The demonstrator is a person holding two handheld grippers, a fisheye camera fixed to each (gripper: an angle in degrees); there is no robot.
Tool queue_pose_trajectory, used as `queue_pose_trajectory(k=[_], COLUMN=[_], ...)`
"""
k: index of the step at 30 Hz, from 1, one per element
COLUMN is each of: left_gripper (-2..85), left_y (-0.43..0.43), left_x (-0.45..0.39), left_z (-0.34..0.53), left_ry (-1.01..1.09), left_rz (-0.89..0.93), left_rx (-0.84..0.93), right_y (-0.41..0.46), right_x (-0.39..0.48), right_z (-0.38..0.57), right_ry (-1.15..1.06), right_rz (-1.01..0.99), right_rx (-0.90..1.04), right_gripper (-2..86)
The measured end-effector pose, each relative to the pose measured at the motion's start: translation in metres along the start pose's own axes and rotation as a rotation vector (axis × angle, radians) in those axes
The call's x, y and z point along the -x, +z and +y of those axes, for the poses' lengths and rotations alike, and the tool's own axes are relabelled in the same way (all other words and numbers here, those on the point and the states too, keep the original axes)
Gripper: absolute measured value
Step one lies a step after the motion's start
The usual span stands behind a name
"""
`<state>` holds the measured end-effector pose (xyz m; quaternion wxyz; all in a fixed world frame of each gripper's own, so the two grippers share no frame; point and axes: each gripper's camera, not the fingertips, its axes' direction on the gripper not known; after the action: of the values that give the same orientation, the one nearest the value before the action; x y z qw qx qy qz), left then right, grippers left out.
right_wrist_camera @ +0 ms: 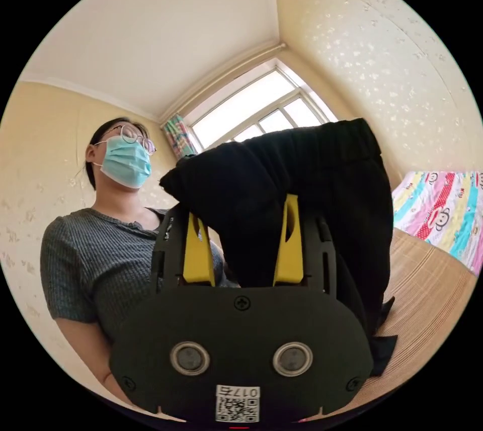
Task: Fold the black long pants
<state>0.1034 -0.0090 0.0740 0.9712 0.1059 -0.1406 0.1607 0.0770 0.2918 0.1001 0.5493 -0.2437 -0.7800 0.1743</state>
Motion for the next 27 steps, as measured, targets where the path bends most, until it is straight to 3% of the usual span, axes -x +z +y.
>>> queue_pose_trajectory(k=[4, 12, 17, 19, 21, 24, 27], left_gripper=[5.1, 5.5, 8.4, 7.3, 2.9, 4.9, 15.4], left_y=[-0.029, -0.091, -0.157, -0.204, -0.228, -0.224, -0.197], left_x=[-0.005, -0.035, -0.042, -0.020, 0.013, 0.065, 0.091], left_z=[-0.007, -0.015, -0.013, 0.010, 0.024, 0.020, -0.005], left_ry=[0.072, 0.204, 0.213, 0.109, -0.066, -0.186, -0.262], left_rz=[-0.042, -0.109, -0.249, -0.257, -0.224, -0.032, 0.061], left_rx=[0.018, -0.029, -0.157, -0.378, -0.475, -0.411, -0.316], right_y=[-0.005, 0.008, -0.039, -0.061, -0.074, -0.080, -0.077], right_x=[0.012, 0.063, 0.047, 0.038, 0.039, 0.057, 0.069], right_z=[-0.006, -0.039, -0.036, -0.033, -0.034, -0.046, -0.065], right_ry=[-0.087, -0.304, -0.241, -0.215, -0.254, -0.406, -0.505], right_rz=[-0.038, 0.071, -0.008, -0.051, -0.116, -0.246, -0.349], right_rx=[0.023, 0.246, 0.071, -0.028, -0.073, -0.026, 0.013], right_gripper=[15.0, 13.2, 12.2, 12.1, 12.1, 12.4, 12.6])
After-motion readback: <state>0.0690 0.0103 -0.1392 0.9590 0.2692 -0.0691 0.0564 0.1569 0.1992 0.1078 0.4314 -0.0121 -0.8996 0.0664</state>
